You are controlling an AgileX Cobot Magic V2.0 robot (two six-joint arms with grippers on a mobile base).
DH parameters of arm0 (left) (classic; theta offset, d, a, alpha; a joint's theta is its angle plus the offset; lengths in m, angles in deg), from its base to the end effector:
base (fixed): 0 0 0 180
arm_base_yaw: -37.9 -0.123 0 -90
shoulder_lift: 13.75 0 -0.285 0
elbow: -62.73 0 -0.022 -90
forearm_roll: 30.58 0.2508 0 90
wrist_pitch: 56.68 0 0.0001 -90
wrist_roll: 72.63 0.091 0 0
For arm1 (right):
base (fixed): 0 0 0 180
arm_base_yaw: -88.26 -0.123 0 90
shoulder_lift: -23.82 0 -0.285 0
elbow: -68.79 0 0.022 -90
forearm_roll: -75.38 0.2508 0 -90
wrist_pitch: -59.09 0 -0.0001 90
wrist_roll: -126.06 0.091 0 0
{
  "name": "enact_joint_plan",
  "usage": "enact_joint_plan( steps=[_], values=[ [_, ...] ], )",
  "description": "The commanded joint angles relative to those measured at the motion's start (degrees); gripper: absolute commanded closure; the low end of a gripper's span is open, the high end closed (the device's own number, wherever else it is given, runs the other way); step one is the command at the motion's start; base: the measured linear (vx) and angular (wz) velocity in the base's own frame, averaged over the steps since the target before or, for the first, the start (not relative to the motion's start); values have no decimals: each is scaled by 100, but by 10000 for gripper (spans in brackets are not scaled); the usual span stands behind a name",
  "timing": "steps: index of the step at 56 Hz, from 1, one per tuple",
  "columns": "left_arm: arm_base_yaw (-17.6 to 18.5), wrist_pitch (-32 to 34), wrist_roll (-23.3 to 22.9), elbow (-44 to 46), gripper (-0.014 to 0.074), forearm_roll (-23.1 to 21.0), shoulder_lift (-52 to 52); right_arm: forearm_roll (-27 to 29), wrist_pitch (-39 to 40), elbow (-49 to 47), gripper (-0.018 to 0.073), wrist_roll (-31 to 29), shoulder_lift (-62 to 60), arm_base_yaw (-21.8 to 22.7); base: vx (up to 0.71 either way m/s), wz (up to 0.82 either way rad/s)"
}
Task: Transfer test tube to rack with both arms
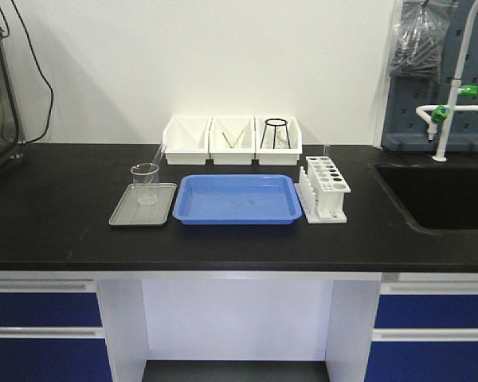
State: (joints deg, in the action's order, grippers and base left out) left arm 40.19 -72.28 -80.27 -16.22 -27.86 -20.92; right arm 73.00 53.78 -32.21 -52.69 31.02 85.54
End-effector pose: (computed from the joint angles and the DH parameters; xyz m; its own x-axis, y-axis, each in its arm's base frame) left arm 0.0550 -0.0010 0.1789 -0.2043 -0.0794 -0.9757 0.0096 0.9965 -0.0831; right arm 0.0570 0.0024 0.1948 -0.0254 -0.0208 -0.9995 -0.0441 0.9988 -0.0196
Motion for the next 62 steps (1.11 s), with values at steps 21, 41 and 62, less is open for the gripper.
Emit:
enact_joint_plan(
  steps=[21,41,62],
  values=[
    [-9,470,-7,148,603,6,81,-29,465,87,571,-19,-46,-12,29,-1],
    [-9,470,-7,148,603,6,81,-29,465,87,571,-19,-46,-12,41,4],
    [-9,470,-7,148,603,6,81,-29,459,87,571,-19,-46,-12,41,4]
  ],
)
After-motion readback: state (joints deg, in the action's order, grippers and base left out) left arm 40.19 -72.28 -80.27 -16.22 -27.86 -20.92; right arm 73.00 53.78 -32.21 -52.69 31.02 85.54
